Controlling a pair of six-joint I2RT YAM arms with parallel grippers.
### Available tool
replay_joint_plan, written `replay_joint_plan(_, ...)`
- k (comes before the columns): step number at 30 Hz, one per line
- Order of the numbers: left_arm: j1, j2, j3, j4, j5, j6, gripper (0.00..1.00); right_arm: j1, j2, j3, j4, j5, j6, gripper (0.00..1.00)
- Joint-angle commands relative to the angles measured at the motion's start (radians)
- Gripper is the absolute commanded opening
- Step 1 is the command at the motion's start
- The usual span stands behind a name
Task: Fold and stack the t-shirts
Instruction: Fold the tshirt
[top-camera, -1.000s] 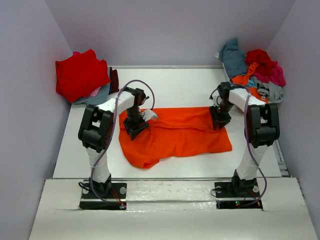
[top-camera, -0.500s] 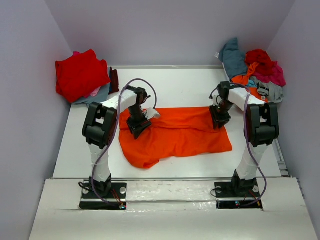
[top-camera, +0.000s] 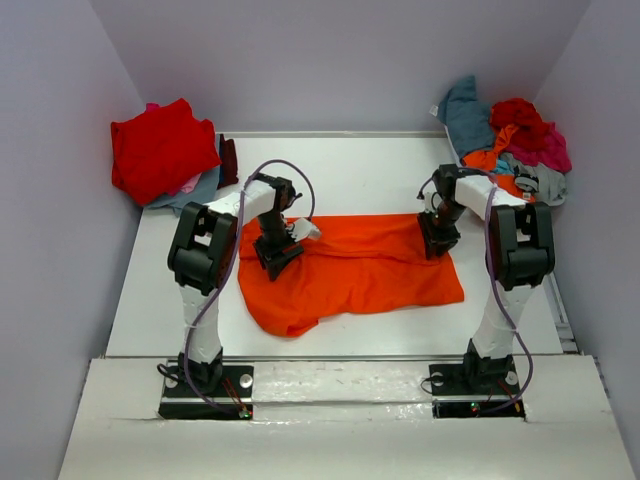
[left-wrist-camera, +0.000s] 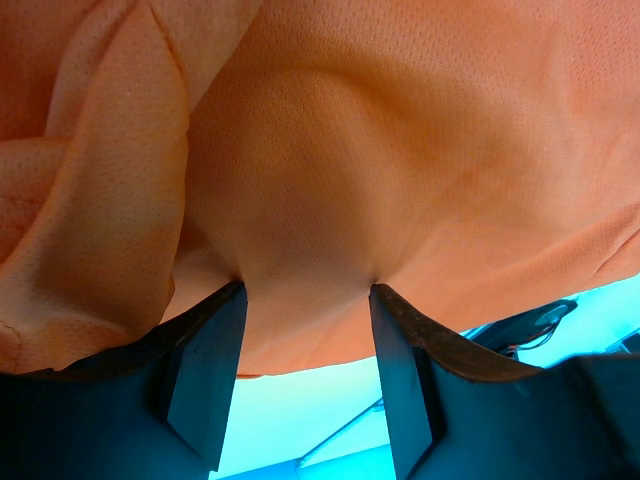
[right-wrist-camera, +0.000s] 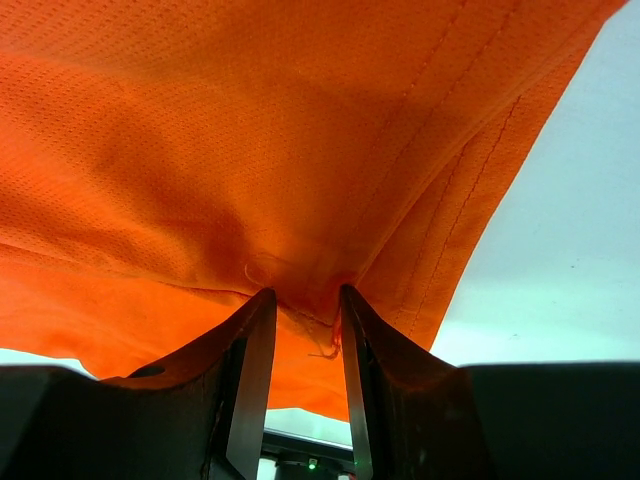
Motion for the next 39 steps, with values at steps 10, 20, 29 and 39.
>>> replay_joint_plan(10, -0.005, 0.010, 0.024, -0.042, -0.012, 0.029, 0.64, 0.008, -0.013, 0.008, -0.005, 0.002, 0.007, 0.27)
replay_joint_plan(20, -0.005, 0.008, 0.021, -0.042, -0.015, 0.034, 0.64, 0.008, -0.025, -0.004, -0.016, 0.031, 0.012, 0.28)
replay_joint_plan(29, -0.005, -0.002, 0.004, -0.042, -0.029, 0.040, 0.64, 0.008, -0.031, -0.021, -0.016, 0.046, 0.019, 0.07)
replay_joint_plan(39, -0.005, -0.013, -0.014, -0.042, -0.047, 0.040, 0.64, 0.008, -0.037, -0.013, -0.004, 0.098, 0.032, 0.07)
